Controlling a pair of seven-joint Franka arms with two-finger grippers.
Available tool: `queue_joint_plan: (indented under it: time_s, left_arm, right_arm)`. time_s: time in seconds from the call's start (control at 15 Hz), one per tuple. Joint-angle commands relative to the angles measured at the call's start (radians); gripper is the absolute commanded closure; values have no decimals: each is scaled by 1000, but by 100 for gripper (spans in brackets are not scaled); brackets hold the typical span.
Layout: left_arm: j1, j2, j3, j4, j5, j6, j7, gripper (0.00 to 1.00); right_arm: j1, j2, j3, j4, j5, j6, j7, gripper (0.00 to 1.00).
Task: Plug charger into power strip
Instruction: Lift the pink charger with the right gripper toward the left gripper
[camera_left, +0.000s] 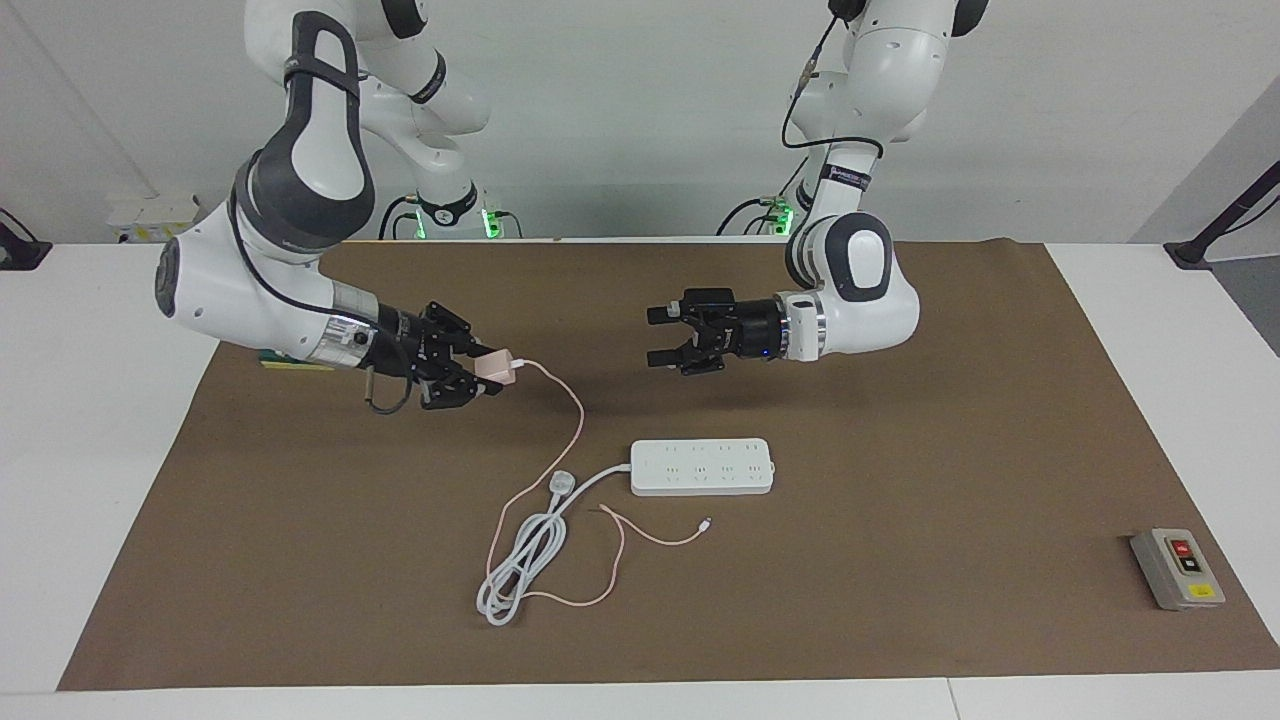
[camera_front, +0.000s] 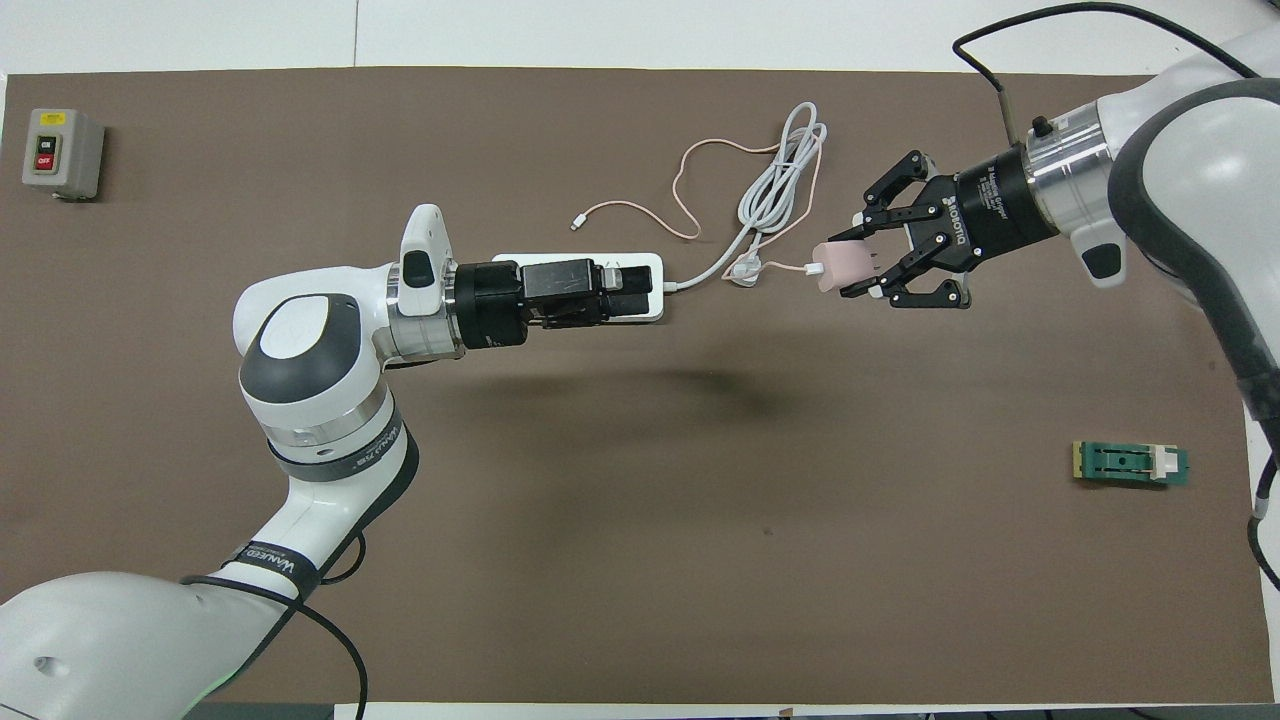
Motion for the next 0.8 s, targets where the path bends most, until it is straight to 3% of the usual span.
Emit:
queue_joint_plan:
  time_s: [0.0,0.33,0.73]
  left_arm:
    - [-17,18,7,30,-13,14,-9,0]
    - [-82,26,1,60,-77,69,-5,0]
    - [-114,55,3,113,-81,130,-6,0]
  right_arm:
    - [36,-23,3,-7,35,34,57,100]
    - [143,-23,3,-8,31,166,160,100]
    - [201,-23,3,-7,31,228,216,100]
